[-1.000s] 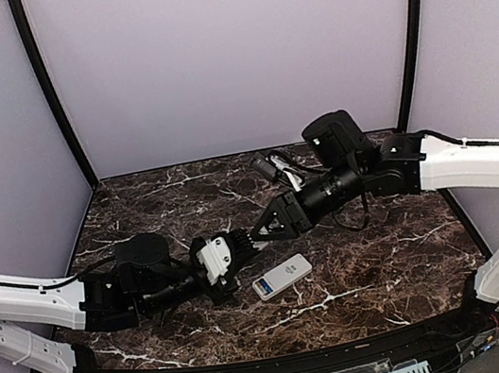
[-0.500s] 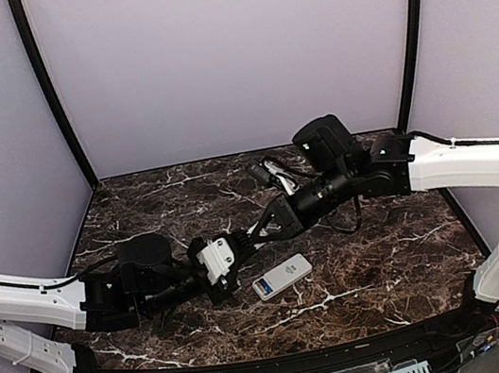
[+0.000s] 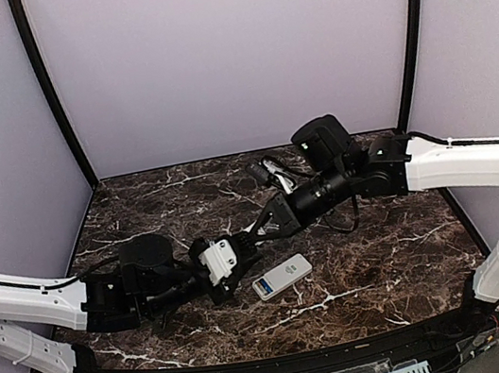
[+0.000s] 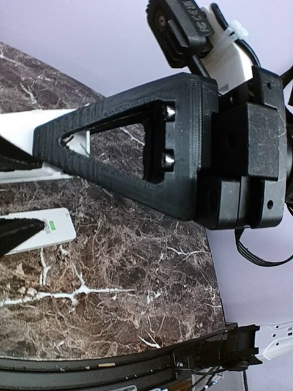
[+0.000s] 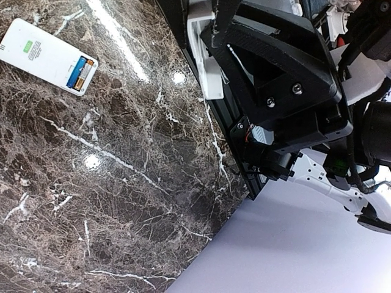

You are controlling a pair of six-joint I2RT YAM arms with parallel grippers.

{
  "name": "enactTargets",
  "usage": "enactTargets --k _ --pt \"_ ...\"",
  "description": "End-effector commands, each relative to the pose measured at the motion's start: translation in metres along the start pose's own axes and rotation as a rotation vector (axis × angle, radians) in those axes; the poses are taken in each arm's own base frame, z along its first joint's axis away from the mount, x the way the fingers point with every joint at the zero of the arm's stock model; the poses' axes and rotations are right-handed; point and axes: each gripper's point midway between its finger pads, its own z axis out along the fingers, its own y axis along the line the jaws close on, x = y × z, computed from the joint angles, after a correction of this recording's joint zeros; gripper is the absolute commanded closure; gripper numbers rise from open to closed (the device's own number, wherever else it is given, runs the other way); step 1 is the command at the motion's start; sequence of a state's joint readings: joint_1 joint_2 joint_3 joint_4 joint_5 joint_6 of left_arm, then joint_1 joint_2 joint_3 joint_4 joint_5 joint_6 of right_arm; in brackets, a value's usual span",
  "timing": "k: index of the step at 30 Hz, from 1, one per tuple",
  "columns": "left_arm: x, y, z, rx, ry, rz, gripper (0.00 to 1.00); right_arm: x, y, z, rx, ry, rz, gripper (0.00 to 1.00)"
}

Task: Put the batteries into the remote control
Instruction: Pass from the left arm to the right, then pass from the right arm to the left

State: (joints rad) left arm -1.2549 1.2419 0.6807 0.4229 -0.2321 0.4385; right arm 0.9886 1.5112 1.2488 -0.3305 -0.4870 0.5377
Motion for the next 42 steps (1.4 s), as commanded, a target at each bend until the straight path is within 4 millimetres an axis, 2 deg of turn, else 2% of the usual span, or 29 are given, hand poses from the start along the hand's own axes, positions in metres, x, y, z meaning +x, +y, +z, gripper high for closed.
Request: enactTargets --k 1,5,7,10,12,16,19,22,25,28,30,33,38,42 --pt "-0.014 0.011 -0.003 -0.04 -0.038 -0.018 0.71 -0.008 0.004 -0.002 -0.042 -0.024 -0.002 1.0" --pt "-0.021 0.014 -0.011 -0.043 -0.076 -0.055 0.65 -0.009 -0.002 -0.005 -0.034 -0.036 0.004 1.0" --pt "-0.03 0.013 -0.019 -0.021 -0.115 -0.098 0.59 -0.01 -0.004 -0.009 -0.031 -0.046 -0.006 1.0" --pt "-0.051 0.01 -0.042 0.045 -0.234 -0.174 0.47 -0.018 0.0 -0.02 -0.046 -0.087 -0.066 1.0" --pt "-0.062 0.015 -0.057 0.045 -0.315 -0.245 0.42 -0.029 0.011 -0.032 -0.067 -0.141 -0.138 1.0" --pt "-0.07 0.048 -0.08 -0.051 -0.414 -0.454 0.4 -0.061 0.047 -0.063 -0.137 -0.327 -0.305 1.0" --pt "-0.08 0.079 -0.087 -0.131 -0.448 -0.556 0.39 -0.083 0.076 -0.089 -0.213 -0.507 -0.426 1.0" --pt "-0.097 0.096 -0.085 -0.155 -0.463 -0.604 0.38 -0.097 0.094 -0.106 -0.252 -0.626 -0.512 1.0" --pt "-0.127 0.104 -0.081 -0.128 -0.499 -0.609 0.28 -0.102 0.106 -0.107 -0.296 -0.644 -0.582 1.0" --pt "-0.144 0.104 -0.08 -0.086 -0.534 -0.622 0.19 -0.101 0.111 -0.101 -0.331 -0.61 -0.611 1.0" --pt "-0.153 0.101 -0.082 -0.04 -0.556 -0.622 0.17 -0.096 0.115 -0.099 -0.359 -0.592 -0.634 1.0" --pt "-0.151 0.1 -0.076 -0.024 -0.527 -0.633 0.21 -0.086 0.121 -0.096 -0.411 -0.55 -0.669 1.0" --pt "-0.145 0.097 -0.07 0.022 -0.488 -0.673 0.45 -0.076 0.121 -0.091 -0.437 -0.507 -0.69 1.0" --pt "-0.144 0.092 -0.066 0.048 -0.457 -0.661 0.55 -0.074 0.12 -0.088 -0.437 -0.489 -0.692 1.0"
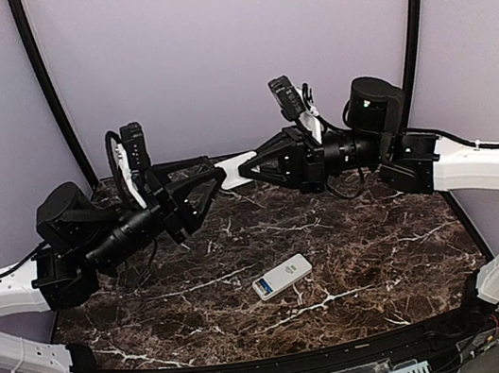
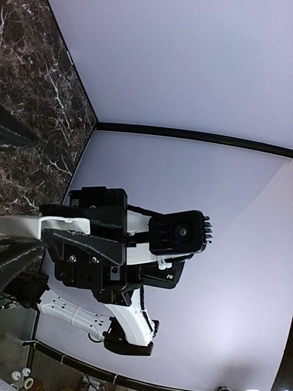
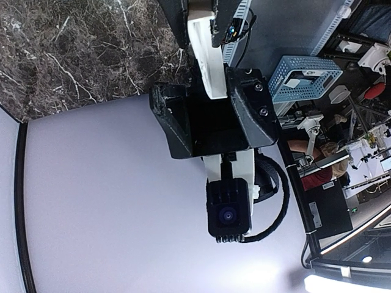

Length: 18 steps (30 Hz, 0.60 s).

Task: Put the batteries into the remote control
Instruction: Pass from the right arm to the left

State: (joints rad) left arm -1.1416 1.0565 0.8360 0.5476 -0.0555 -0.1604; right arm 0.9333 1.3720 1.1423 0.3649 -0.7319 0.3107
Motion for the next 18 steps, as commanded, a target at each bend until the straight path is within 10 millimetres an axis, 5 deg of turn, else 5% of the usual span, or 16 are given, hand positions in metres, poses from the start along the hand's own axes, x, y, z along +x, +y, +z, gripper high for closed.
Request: enactTargets --k 1,18 --pt "-0.002 -0.008 0.003 0.042 0.034 -0.015 0.59 -0.007 0.009 0.002 -0.049 -0.004 -0.047 1.0" --pt "0.006 -0.022 0.006 0.126 0.072 0.007 0.93 -0.006 0.007 0.004 -0.04 0.01 -0.044 1.0"
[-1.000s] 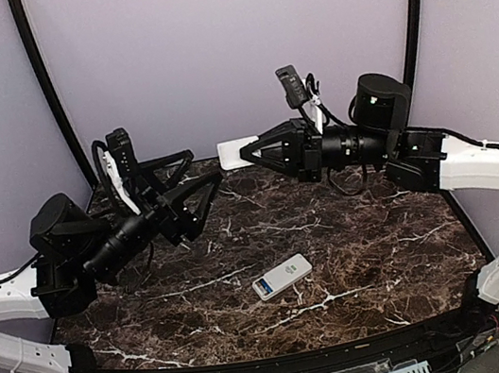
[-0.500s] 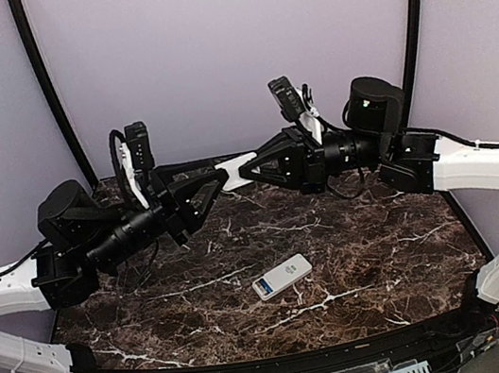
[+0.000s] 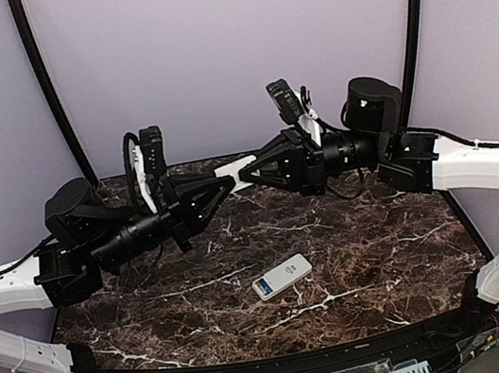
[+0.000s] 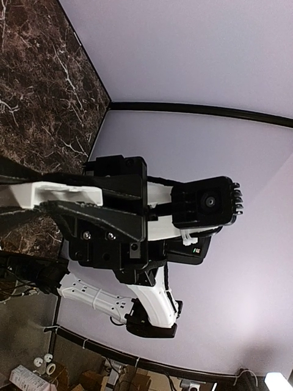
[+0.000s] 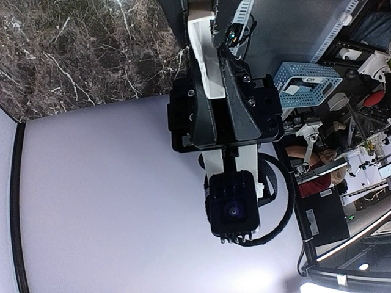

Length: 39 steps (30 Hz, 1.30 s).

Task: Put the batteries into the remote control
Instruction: Pass from the right arm to the left, then turn over the battery cover.

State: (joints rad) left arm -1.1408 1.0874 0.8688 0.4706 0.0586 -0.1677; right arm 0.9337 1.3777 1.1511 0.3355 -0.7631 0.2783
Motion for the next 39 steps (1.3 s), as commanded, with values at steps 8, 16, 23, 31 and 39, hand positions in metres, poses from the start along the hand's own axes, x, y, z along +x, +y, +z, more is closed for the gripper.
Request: enactTargets --k 8,16,23,31,39 --pt "-0.013 -0.004 -0.003 0.017 -0.029 0.043 1.0 -0.008 0.002 0.002 -0.008 -0.006 -0.019 1.0" --pt "-0.006 0.003 -0.005 -0.02 -0.019 0.094 1.0 -0.004 -0.007 0.001 0.052 0.016 -0.001 0.65" --pt "0.01 0.032 -0.014 -0.177 0.035 0.206 1.0 -0.004 -0.022 -0.013 0.186 0.035 0.027 0.49" --pt "0.039 0.088 -0.034 -0.486 0.164 0.432 1.0 0.013 -0.083 -0.061 0.622 0.022 0.375 0.49" --pt "-0.021 0.101 -0.03 -0.761 -0.014 0.853 1.0 -0.003 -0.077 -0.05 0.545 -0.099 0.575 0.53"
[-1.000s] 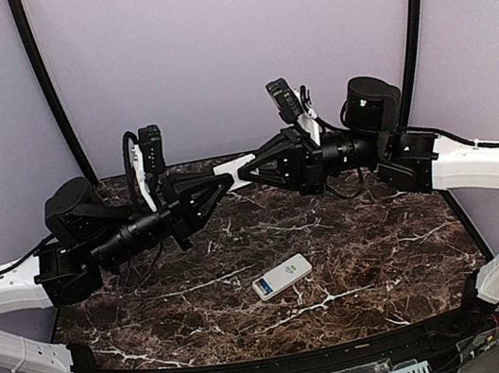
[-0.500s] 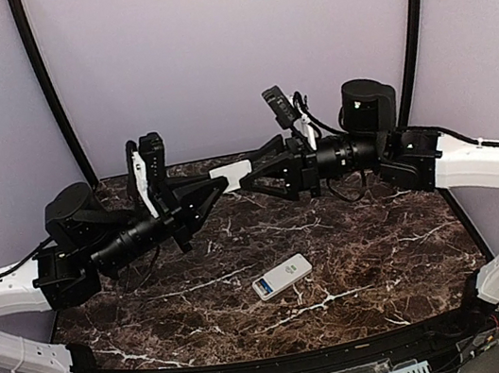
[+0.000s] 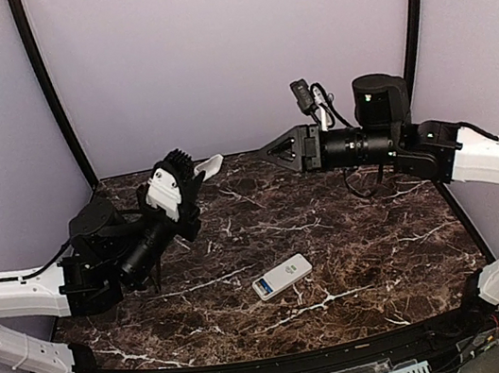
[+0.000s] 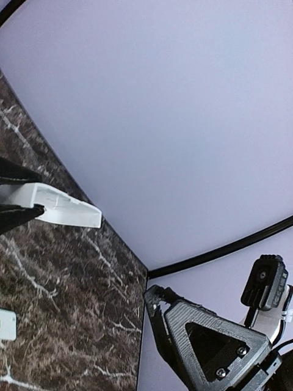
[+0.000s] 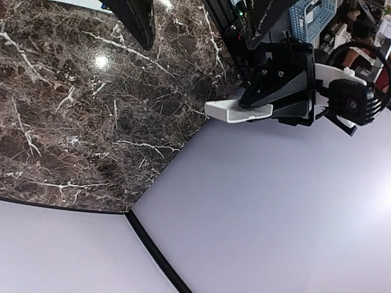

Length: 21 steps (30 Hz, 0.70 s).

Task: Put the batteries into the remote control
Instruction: Turn over the battery cover.

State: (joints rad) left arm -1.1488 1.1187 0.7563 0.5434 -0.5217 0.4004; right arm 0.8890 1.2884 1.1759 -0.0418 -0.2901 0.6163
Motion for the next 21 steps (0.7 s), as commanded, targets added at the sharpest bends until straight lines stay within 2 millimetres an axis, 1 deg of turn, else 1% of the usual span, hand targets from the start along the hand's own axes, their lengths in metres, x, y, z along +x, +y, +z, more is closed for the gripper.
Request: enactTargets --k 1,2,3,4,5,6,8,10,12,17,19,21 --pt "-0.049 0.034 0.003 -0.29 -0.173 0.27 1.0 -0.025 0.018 0.001 -0.067 -0.069 0.129 0.54" --pt "-0.055 0.034 0.006 -0.356 -0.205 0.373 1.0 -0.029 0.022 0.003 -0.09 -0.075 0.133 0.54" --pt "-0.058 0.035 0.006 -0.395 -0.222 0.423 1.0 -0.032 0.026 0.005 -0.107 -0.079 0.138 0.55" --pt "-0.064 0.036 0.007 -0.481 -0.249 0.534 1.0 -0.036 0.03 0.006 -0.123 -0.084 0.14 0.55" --pt "-0.064 0.034 0.009 -0.513 -0.251 0.593 1.0 -0.039 0.032 0.008 -0.131 -0.087 0.14 0.55" --pt "-0.061 0.028 0.018 -0.551 -0.214 0.725 1.0 -0.041 0.033 0.009 -0.133 -0.09 0.14 0.55" --pt "-0.061 0.019 0.026 -0.557 -0.203 0.826 1.0 -0.045 0.036 0.01 -0.146 -0.098 0.144 0.55" --pt "-0.065 0.012 0.025 -0.538 -0.238 0.819 1.0 -0.045 0.036 0.01 -0.151 -0.102 0.151 0.55" --pt "-0.068 0.008 0.023 -0.53 -0.255 0.81 1.0 -0.043 0.029 0.01 -0.122 -0.113 0.163 0.54" --pt "-0.066 -0.003 0.025 -0.52 -0.247 0.91 1.0 -0.035 0.008 0.001 -0.035 -0.135 0.195 0.53" --pt "-0.065 -0.011 0.026 -0.508 -0.249 0.947 1.0 -0.031 0.001 0.0 -0.01 -0.132 0.211 0.52" --pt "-0.064 -0.015 0.027 -0.503 -0.247 0.962 1.0 -0.026 -0.004 0.0 -0.003 -0.123 0.233 0.52"
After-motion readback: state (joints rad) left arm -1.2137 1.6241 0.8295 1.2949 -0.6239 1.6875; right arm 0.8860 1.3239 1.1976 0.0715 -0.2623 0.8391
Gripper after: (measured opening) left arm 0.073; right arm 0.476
